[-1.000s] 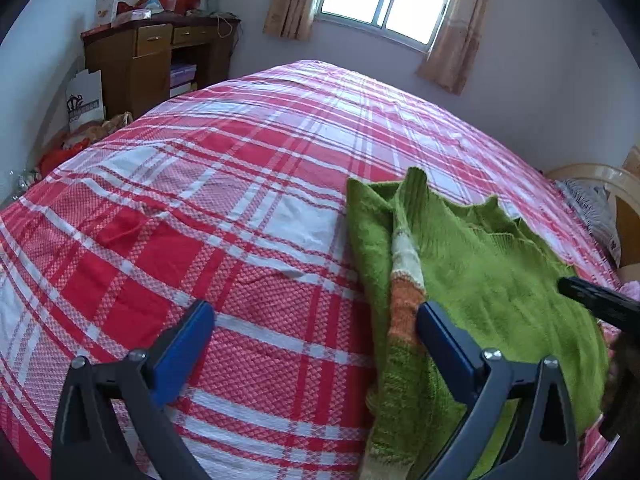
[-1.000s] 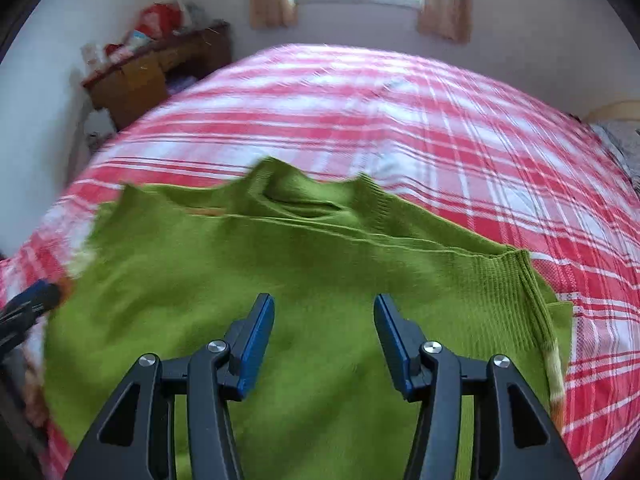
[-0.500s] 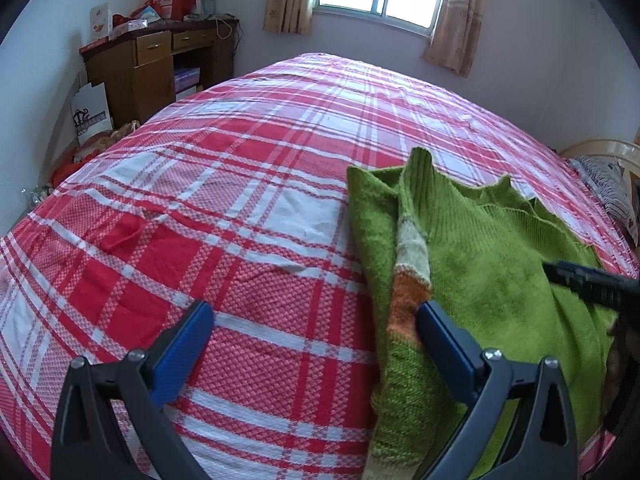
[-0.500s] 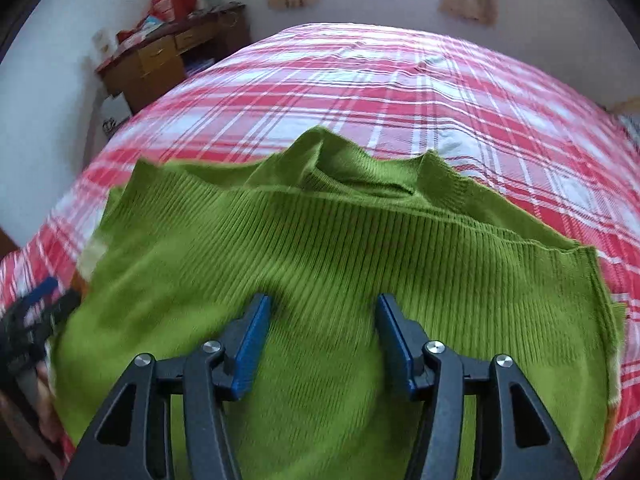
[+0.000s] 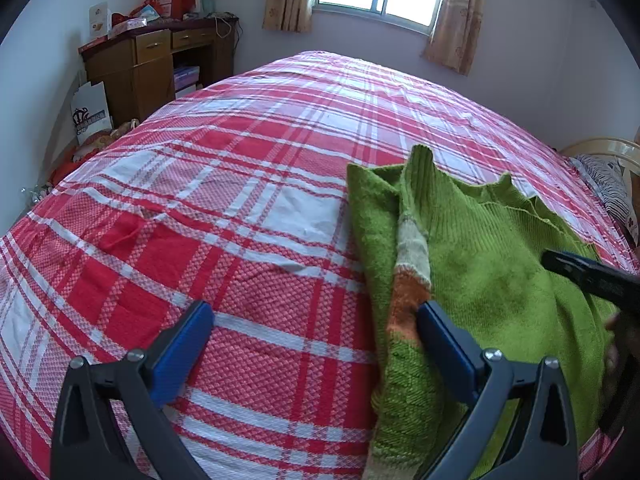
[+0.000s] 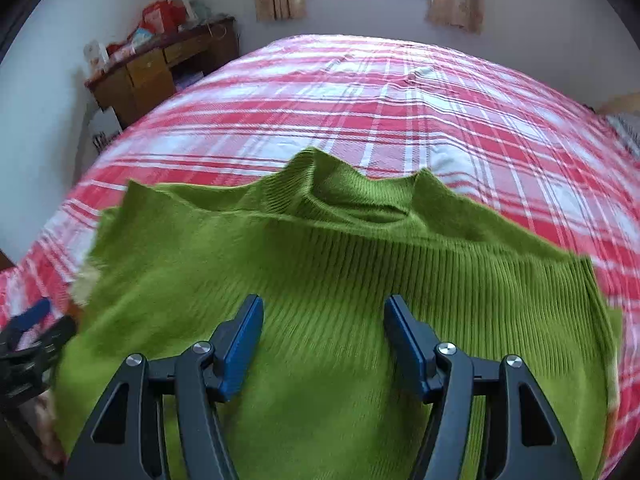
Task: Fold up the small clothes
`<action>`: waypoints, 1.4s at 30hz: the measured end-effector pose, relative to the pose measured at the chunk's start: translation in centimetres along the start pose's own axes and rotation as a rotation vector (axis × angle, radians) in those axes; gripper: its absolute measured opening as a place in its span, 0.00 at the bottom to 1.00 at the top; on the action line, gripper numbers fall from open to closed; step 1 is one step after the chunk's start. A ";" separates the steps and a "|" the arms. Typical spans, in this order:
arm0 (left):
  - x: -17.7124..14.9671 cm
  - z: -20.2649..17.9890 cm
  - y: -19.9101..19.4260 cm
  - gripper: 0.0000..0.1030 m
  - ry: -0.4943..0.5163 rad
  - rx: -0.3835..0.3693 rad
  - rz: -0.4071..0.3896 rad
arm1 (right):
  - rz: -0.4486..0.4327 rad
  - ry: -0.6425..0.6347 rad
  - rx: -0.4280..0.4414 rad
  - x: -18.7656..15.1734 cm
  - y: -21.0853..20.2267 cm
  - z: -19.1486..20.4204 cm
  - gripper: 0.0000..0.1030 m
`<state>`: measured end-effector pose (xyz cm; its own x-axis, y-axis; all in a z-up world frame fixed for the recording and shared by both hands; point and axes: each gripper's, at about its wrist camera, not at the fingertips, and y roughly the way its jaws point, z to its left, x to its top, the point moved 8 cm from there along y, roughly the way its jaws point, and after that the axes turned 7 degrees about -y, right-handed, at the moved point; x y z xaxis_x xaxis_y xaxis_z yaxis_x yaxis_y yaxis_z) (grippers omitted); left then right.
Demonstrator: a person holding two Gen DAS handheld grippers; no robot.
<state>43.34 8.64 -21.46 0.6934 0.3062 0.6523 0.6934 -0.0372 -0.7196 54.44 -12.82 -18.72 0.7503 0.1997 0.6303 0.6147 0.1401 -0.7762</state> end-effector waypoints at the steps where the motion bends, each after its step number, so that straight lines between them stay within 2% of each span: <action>1: 0.0 0.0 0.0 1.00 0.000 0.000 -0.001 | -0.018 -0.012 0.026 -0.5 -1.1 0.8 0.62; 6: -0.1 -0.1 0.1 1.00 0.006 0.007 0.005 | -0.085 -0.137 0.110 -4.5 -5.8 5.6 0.63; 8: -0.1 -0.1 0.2 1.00 0.012 0.012 0.011 | -0.097 -0.196 0.111 -6.3 -6.9 7.3 0.63; 16: 0.1 0.2 -0.2 1.00 -0.005 -0.049 0.018 | -0.173 -0.389 0.048 -11.1 -9.7 11.3 0.63; 20: 0.0 0.1 -0.4 1.00 -0.002 -0.062 0.012 | -0.207 -0.448 0.035 -11.5 -10.2 12.5 0.63; 27: 0.6 -1.3 0.3 0.99 0.076 -0.090 0.056 | -0.197 -0.597 -0.020 -12.9 -9.0 16.3 0.63; 30: 1.1 -2.2 0.7 0.91 0.127 -0.106 0.073 | -0.198 -0.652 -0.045 -13.0 -8.6 17.6 0.63; 32: 1.6 -3.1 1.3 0.77 0.175 -0.129 0.079 | -0.210 -0.681 -0.062 -12.6 -8.5 18.5 0.63; 34: 2.1 -3.5 2.0 0.75 0.177 -0.162 0.093 | -0.231 -0.698 -0.067 -11.9 -8.2 19.6 0.63; 37: 2.7 -4.0 2.9 0.74 0.171 -0.193 0.105 | -0.218 -0.722 -0.079 -11.3 -7.1 21.0 0.63; 39: 2.7 -4.4 3.3 0.67 0.183 -0.215 0.104 | -0.209 -0.744 -0.103 -11.2 -6.3 21.7 0.63; 41: 2.7 -4.7 3.4 0.52 0.178 -0.250 0.112 | -0.217 -0.754 -0.115 -10.9 -6.2 22.2 0.63; 42: 2.6 -4.8 3.4 0.48 0.174 -0.272 0.119 | -0.216 -0.752 -0.113 -10.8 -6.0 22.2 0.63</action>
<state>48.42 4.76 -21.06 0.7792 0.1185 0.6155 0.6165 -0.3222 -0.7184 37.28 5.76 -21.25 0.2705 0.7868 0.5548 0.7795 0.1592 -0.6058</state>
